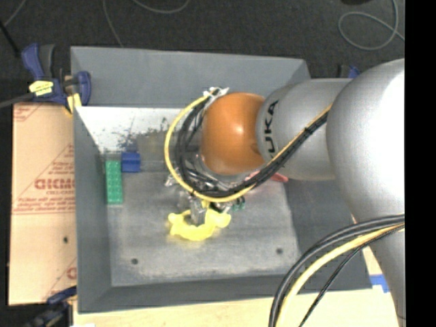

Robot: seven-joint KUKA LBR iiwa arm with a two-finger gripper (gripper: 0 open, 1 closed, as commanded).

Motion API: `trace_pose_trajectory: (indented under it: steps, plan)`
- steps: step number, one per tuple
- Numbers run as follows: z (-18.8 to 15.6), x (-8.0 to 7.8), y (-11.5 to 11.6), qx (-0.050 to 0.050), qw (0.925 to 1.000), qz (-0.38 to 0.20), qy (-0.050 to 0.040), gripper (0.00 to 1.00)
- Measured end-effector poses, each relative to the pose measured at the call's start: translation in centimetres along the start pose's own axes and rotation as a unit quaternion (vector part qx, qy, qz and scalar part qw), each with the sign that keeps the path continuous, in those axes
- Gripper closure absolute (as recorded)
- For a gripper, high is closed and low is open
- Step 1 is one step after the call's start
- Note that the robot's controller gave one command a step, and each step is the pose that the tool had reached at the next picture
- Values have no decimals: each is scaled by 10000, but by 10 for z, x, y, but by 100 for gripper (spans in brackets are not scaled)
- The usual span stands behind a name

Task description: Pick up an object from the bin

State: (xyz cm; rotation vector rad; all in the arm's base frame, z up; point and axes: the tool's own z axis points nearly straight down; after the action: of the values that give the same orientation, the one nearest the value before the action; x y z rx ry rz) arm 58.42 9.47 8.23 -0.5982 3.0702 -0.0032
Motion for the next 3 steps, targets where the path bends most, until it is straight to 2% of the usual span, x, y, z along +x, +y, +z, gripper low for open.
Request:
trace_pose_trajectory:
  steps: [3]
  plan:
    - [0, 0, 0, -2, 10000, 15, 2, 100]
